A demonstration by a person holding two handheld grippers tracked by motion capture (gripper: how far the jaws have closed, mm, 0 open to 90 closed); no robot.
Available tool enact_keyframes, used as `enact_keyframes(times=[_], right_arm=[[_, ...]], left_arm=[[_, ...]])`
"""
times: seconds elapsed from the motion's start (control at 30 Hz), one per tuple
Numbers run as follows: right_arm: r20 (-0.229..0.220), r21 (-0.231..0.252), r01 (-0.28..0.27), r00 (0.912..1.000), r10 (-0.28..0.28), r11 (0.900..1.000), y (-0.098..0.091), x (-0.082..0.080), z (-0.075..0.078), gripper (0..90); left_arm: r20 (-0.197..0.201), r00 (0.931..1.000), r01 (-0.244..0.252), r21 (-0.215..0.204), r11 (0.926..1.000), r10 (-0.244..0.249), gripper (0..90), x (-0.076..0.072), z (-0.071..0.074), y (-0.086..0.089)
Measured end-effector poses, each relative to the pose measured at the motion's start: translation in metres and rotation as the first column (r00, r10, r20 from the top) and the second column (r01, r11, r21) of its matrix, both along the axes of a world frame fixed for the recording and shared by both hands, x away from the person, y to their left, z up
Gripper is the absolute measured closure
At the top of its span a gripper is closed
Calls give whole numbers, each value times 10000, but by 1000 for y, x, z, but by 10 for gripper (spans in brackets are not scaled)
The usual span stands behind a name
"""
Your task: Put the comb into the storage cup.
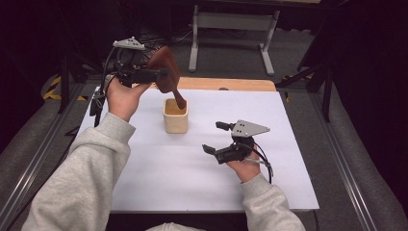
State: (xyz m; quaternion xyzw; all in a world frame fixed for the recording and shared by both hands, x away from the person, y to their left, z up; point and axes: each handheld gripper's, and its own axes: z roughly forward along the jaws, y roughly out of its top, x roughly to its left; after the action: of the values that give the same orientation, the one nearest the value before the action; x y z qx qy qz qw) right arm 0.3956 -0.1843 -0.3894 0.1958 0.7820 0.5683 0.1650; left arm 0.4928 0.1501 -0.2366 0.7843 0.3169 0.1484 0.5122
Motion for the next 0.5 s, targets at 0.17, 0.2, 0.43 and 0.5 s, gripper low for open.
enact_keyframes(times=[0.17, 0.2, 0.43, 0.5], right_arm=[[-2, 29, -9, 10000, 9, 10000, 0, 0, 0, 63], [-6, 23, -2, 10000, 2, 10000, 0, 0, 0, 63], [-13, 34, 3, 10000, -3, 10000, -1, 0, 0, 63], [-22, 31, 10, 10000, -10, 10000, -1, 0, 0, 63]], left_arm=[[-126, 9999, -54, 91, 9999, 55, 571, 3, -3, -2], [-152, 9999, -64, 110, 9999, 66, 571, 3, -4, -2], [-373, 9992, -123, 164, 9998, 129, 569, 8, -14, -4], [-445, 9989, -151, 174, 9997, 158, 568, 10, -18, -5]])
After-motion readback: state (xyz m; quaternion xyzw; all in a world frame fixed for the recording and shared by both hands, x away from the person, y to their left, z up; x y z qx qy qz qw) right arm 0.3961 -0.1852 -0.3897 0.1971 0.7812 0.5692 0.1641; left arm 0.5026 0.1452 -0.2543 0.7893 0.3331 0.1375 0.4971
